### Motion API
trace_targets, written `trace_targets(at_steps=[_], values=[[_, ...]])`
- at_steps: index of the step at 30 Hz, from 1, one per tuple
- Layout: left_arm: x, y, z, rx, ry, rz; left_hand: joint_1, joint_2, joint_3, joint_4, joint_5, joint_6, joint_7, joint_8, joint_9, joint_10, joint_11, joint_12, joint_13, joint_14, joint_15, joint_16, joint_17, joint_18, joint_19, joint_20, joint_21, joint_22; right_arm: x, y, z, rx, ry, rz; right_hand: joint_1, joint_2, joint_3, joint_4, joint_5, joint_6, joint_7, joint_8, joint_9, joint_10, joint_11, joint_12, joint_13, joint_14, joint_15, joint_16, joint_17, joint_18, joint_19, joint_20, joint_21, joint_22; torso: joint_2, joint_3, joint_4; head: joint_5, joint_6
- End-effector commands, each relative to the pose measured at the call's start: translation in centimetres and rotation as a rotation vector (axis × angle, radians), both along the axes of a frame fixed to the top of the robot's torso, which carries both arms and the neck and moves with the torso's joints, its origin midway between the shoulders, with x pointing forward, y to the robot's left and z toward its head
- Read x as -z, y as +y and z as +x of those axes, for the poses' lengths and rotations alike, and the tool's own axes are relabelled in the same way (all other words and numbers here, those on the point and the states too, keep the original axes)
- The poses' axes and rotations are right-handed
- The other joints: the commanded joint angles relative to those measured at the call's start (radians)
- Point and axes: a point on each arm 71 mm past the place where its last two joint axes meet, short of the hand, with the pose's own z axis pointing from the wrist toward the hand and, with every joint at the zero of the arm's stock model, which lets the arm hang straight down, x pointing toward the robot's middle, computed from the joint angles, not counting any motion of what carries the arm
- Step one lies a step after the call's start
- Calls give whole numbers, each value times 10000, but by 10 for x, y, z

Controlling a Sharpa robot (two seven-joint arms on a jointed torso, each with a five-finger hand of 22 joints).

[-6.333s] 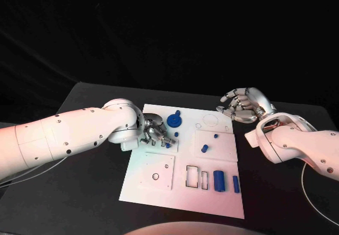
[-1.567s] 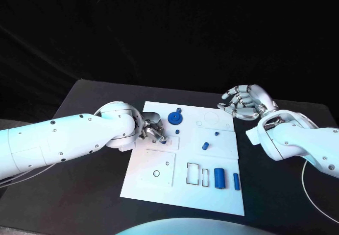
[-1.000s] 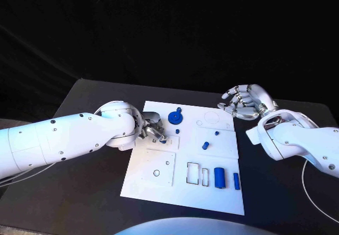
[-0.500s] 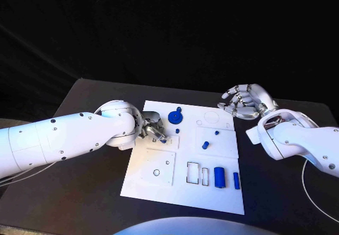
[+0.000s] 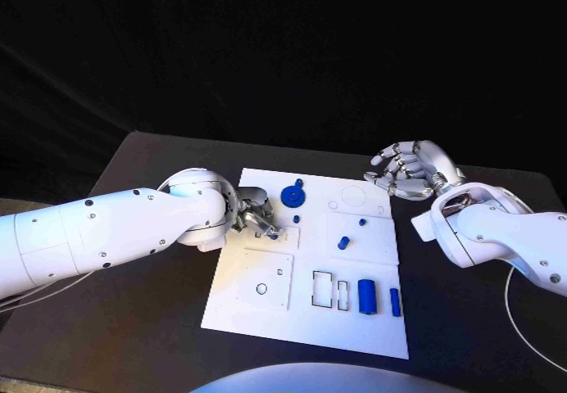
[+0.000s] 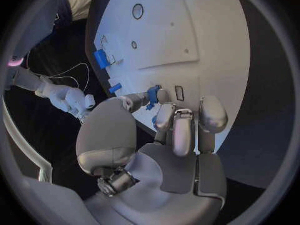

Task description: Assemble the parts on the task board

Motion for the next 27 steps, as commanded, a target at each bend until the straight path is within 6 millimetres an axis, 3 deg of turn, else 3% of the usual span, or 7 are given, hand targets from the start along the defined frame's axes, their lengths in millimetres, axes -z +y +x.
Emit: trace_targets(at_steps=[1,14,27], values=[[1,-2,-2,147,205,34,-27,17,-117,20,-39,19,37,-56,15,13,-40,51,13,750,-46,-19,1383,-134,57,-34,-26,2,0,2,-1,-172,1,-50,-102,-5,50,-12,3,-67,0,44,-15,-72,-13,-33,-15,-89,-13,-55,-3,193,-28,45,-47,-8,-1,-4,0,5,-4],[2,-1,-2,140,210,42,-40,73,-752,308,-48,69,52,-95,43,34,-28,72,55,751,-38,-18,1389,-136,68,-27,-31,18,0,1,-1,-167,-1,-37,-171,-5,48,-8,0,-65,-1,58,-17,-115,-12,-105,-109,-100,-10,-117,-43,193,-22,49,-82,-39,0,-6,3,8,-9],[2,-1,-1,109,198,38,-268,152,-1363,337,-62,114,60,-124,71,60,-19,94,100,751,-29,-19,1390,-135,69,-21,-42,14,0,1,-1,-160,-2,-23,-222,-1,46,-5,-2,-65,-1,67,-19,-136,-11,-140,-162,-111,-9,-168,-79,193,-18,52,-107,-61,-2,1,1,14,2]])
